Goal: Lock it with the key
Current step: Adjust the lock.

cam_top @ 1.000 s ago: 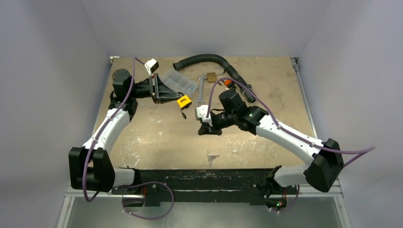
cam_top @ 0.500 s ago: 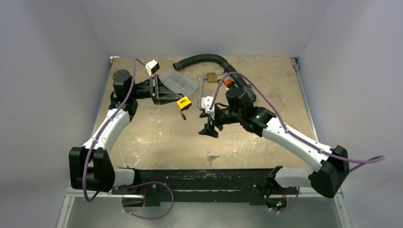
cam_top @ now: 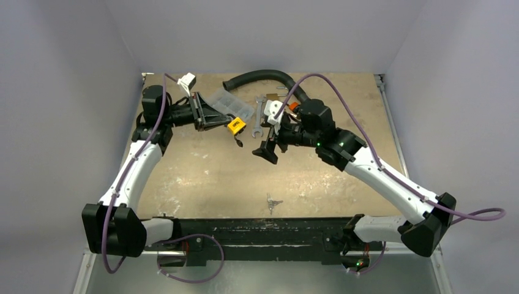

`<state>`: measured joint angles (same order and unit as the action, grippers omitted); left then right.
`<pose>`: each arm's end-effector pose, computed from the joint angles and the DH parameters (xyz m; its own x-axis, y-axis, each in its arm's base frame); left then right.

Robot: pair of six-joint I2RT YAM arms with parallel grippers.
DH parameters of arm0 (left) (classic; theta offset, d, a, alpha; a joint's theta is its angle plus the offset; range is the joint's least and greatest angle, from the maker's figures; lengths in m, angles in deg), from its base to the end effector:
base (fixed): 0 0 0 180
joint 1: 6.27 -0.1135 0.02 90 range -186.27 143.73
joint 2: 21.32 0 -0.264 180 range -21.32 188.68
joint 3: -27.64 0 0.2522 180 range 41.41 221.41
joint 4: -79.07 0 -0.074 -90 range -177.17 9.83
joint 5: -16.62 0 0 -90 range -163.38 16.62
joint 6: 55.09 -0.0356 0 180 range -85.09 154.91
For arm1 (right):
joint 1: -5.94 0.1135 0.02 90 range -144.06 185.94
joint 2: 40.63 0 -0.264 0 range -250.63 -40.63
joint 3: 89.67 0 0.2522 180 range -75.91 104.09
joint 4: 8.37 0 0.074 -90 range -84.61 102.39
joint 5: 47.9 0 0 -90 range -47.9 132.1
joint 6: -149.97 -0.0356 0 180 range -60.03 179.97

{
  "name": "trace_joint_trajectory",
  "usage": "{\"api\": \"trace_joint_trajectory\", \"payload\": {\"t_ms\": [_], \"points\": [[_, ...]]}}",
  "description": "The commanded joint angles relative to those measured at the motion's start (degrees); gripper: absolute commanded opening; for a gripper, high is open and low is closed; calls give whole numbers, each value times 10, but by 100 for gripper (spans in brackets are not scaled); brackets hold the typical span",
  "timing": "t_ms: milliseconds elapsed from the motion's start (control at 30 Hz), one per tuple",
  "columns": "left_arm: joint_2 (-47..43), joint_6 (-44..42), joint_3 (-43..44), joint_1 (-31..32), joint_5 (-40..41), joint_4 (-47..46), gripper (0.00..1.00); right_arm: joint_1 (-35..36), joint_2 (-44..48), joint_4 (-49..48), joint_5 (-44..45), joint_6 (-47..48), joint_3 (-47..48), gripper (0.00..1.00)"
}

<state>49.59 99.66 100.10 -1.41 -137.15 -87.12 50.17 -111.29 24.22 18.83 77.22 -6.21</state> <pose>0.2698 -0.0550 0.3507 -0.9141 -0.3235 -0.2446 0.1972 0.1724 -0.9651 0.1900 0.2046 0.3823 0.0373 -0.3439 -0.9383 -0.9383 0.3110 -0.1513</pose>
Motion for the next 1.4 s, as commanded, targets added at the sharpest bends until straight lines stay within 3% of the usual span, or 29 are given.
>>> {"api": "trace_joint_trajectory", "payload": {"t_ms": [0, 300, 567, 667, 800, 867, 1000, 1233, 1367], "points": [[-23, -55, 39, -4, 63, 64, 0, 1, -18, 6, -17, -24, 58, 99], [-30, -5, 18, 1, 54, 9, 0, 15, -47, -2, -41, -34, 76, 99], [-29, 4, 10, 26, 40, -16, 0, 46, -84, -13, 30, -16, 99, 99], [-31, 1, 6, 31, 22, -17, 0, 45, -76, -41, 22, -3, 78, 93], [-34, -11, -3, 39, 0, -13, 0, 43, -68, -26, 16, 56, 72, 74], [-36, -16, -5, 47, -8, -9, 0, 40, -67, -22, 22, 66, 71, 72], [-43, -24, -7, 57, -13, -4, 0, 31, -64, -19, 32, 68, 72, 72], [-38, -29, -6, 58, -12, -1, 0, 2, -48, -20, 44, 33, 70, 82], [-33, -30, -6, 61, -11, -4, 0, -1, -40, -12, 23, 46, 68, 74]]}}
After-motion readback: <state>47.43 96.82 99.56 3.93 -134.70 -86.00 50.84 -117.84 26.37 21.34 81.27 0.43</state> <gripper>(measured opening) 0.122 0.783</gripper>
